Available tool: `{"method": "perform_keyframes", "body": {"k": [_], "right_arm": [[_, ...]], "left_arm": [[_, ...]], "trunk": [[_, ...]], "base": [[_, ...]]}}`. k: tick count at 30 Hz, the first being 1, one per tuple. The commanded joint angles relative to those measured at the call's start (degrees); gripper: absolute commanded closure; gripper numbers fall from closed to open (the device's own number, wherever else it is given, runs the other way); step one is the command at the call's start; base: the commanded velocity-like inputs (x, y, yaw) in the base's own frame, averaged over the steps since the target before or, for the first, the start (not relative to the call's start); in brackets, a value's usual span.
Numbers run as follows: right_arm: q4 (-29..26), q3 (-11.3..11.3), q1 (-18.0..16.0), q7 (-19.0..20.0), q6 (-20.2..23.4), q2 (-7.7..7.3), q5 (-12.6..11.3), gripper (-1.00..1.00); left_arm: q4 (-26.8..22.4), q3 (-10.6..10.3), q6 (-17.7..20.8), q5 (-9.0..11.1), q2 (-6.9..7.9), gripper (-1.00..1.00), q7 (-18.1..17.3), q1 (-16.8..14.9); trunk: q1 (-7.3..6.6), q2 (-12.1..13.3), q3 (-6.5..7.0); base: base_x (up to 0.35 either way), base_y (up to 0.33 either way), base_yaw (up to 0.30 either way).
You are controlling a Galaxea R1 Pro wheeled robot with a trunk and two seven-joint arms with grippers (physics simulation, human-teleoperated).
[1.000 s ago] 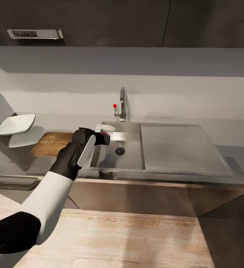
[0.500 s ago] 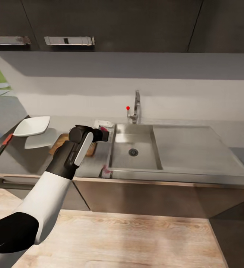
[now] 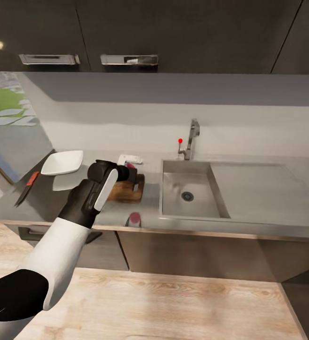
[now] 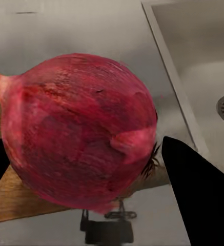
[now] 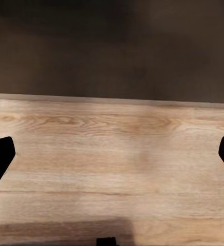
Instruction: In the kitchen, take the Vidalia onion out of the sink, dice it on the chopping board with the paring knife, put the diced onion into the bowl on the countertop, then place both the paring knife and the chopping board into the sink.
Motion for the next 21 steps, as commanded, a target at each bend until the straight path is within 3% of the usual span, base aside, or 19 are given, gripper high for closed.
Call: {"method": "perform_keyframes", "body": {"k": [1, 9, 21], "right_arm": [[0.0, 0.5, 0.0, -0.4, -0.2, 0.01, -0.2, -1.00], [0.0, 0.5, 0.0, -0.4, -0.2, 0.01, -0.2, -1.00], [0.0, 0.5, 0.0, -0.4, -0.2, 0.01, -0.2, -1.00]], "left_arm": [[0.1, -0.1, 0.2, 0.6, 0.02, 1.00, 0.6, -0.1], [4.6, -0.1, 0.0, 0.5, 0.02, 1.00, 0.6, -0.1], [8.4, -0.2, -0.2, 0.4, -0.22, 1.00, 0.6, -0.1]], "trunk": [[0.03, -0.1, 0.00], [0.03, -0.1, 0.72], [0.03, -0.1, 1.66]], "base": [[0.000, 0.304, 0.082], [0.000, 0.275, 0.087], [0.029, 0.021, 0.082]]}}
